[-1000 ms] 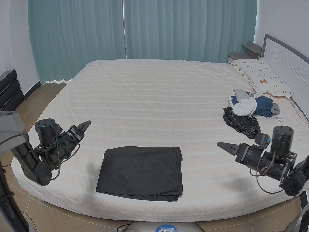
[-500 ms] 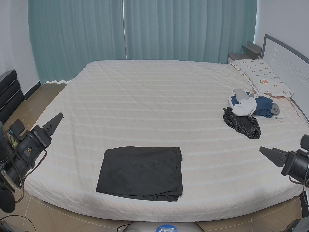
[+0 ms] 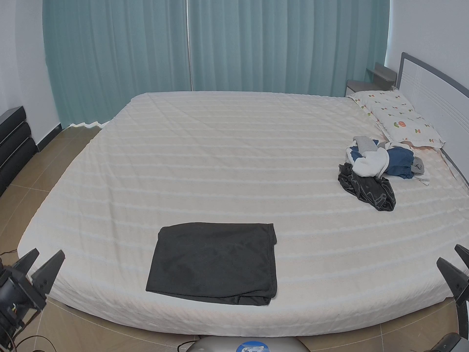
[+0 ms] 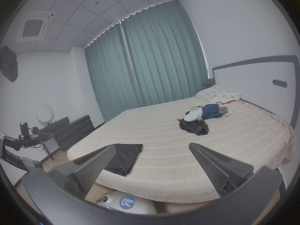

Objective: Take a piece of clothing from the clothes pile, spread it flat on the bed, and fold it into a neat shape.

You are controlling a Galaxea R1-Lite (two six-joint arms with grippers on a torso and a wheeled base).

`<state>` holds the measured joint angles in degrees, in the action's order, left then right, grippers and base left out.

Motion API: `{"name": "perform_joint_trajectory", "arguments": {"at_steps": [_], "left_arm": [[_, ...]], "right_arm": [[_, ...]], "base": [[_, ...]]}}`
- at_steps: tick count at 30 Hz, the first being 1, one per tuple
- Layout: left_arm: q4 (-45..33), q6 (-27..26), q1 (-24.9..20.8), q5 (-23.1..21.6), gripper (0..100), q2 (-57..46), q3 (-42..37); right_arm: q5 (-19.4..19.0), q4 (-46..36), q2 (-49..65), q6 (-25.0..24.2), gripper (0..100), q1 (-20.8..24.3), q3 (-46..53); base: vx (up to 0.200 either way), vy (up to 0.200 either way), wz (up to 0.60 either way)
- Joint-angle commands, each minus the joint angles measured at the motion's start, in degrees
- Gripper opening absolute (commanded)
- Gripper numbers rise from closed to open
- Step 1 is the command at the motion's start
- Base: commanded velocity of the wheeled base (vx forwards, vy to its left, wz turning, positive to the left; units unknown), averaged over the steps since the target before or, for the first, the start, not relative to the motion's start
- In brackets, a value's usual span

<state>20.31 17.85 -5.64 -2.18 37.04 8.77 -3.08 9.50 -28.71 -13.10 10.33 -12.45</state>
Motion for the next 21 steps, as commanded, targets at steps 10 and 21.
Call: {"name": "perform_joint_trajectory", "arguments": {"at_steps": [10,21], "left_arm": [[-10.73,-5.01,-0.24,-0.19,100,-24.29,-5.07],[-16.71,-10.90,-0.16,0.51,100,-31.76,-8.15]], "right_arm": [[0.10,-11.61,22.29,12.49,100,-10.50,7.44],[0.71,-14.59,27.57,13.46,100,-10.68,8.93]], "base": [[0.000,0.000,0.00],[0.000,0.000,0.00]]}}
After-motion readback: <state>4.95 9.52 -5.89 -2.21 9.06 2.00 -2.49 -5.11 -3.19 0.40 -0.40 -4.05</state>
